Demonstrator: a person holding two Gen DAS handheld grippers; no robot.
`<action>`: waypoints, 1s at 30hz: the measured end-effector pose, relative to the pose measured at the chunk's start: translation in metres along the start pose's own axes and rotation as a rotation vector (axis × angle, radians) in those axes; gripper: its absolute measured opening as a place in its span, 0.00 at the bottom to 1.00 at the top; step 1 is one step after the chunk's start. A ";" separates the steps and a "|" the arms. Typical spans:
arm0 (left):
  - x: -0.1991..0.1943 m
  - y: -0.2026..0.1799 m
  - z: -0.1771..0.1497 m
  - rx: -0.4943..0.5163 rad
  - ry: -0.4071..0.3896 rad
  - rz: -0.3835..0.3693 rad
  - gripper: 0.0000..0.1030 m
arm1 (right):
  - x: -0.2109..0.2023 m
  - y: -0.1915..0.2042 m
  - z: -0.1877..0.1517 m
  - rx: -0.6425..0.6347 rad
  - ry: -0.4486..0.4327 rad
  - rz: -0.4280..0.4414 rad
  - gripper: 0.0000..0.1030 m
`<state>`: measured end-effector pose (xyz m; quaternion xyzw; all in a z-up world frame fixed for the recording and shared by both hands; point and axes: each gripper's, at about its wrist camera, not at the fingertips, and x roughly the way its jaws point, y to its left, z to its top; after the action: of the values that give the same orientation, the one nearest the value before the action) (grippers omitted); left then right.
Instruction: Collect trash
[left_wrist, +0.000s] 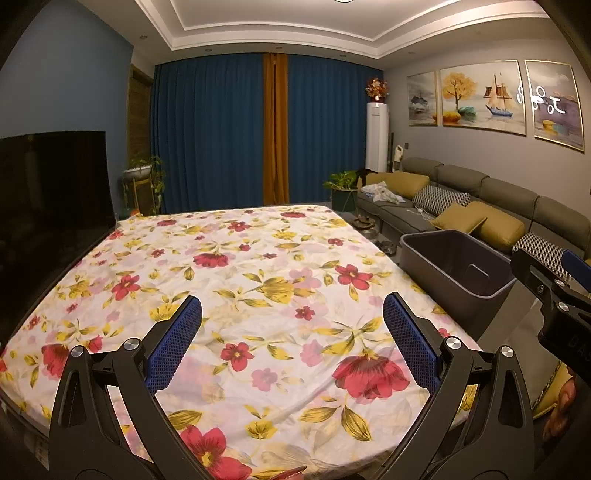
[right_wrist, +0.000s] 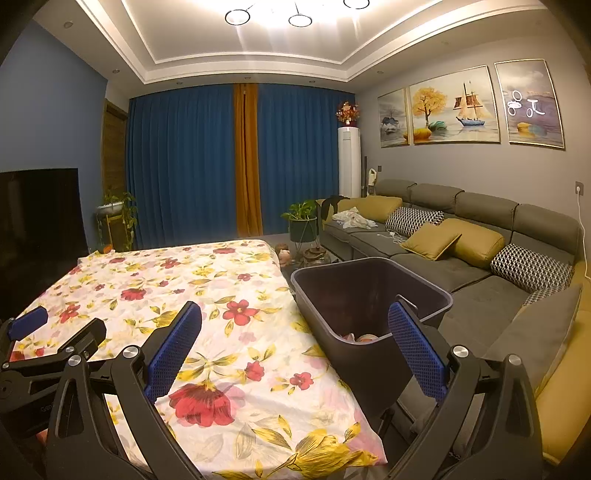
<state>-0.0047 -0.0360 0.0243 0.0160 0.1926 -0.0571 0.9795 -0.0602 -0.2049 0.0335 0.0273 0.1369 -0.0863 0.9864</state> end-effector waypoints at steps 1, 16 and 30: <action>0.000 -0.001 0.000 -0.001 0.000 -0.001 0.94 | 0.000 0.000 0.001 0.000 -0.001 0.000 0.94; 0.000 -0.002 0.000 -0.002 0.000 -0.014 0.94 | 0.000 -0.001 0.003 0.003 -0.004 -0.003 0.94; -0.001 -0.003 0.001 -0.001 -0.004 -0.019 0.94 | -0.001 -0.002 0.004 0.009 -0.007 -0.005 0.94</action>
<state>-0.0057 -0.0391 0.0256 0.0134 0.1909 -0.0665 0.9793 -0.0607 -0.2068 0.0381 0.0309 0.1333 -0.0896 0.9865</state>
